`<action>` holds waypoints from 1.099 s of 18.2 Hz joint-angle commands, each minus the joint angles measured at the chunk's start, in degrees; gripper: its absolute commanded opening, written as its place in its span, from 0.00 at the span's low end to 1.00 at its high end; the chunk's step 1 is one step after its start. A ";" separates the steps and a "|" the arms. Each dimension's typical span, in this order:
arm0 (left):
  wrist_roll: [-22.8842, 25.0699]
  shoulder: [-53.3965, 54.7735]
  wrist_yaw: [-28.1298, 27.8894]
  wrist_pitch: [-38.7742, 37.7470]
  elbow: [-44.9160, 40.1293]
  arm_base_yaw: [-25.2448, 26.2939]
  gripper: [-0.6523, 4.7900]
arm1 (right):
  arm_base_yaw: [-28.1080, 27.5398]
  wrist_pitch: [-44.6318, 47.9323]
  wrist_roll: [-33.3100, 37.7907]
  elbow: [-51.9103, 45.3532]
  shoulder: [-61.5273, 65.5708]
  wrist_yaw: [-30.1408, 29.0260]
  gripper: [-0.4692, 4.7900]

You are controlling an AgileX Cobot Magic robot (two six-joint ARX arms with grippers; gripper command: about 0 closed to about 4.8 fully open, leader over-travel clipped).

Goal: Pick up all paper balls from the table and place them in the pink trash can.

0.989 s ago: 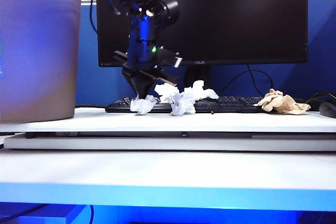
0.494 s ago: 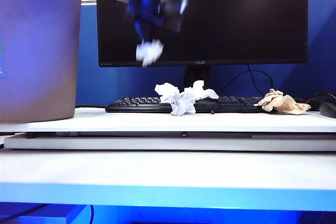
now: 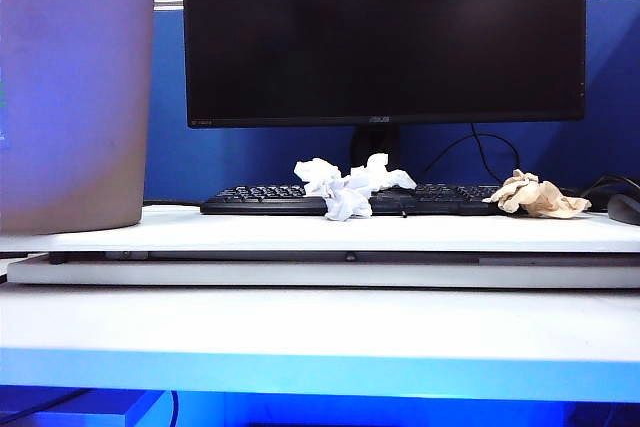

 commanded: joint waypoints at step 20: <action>-9.05 -10.10 37.03 -3.04 0.00 11.74 0.57 | 0.07 0.98 0.07 -0.22 -0.09 -0.07 0.08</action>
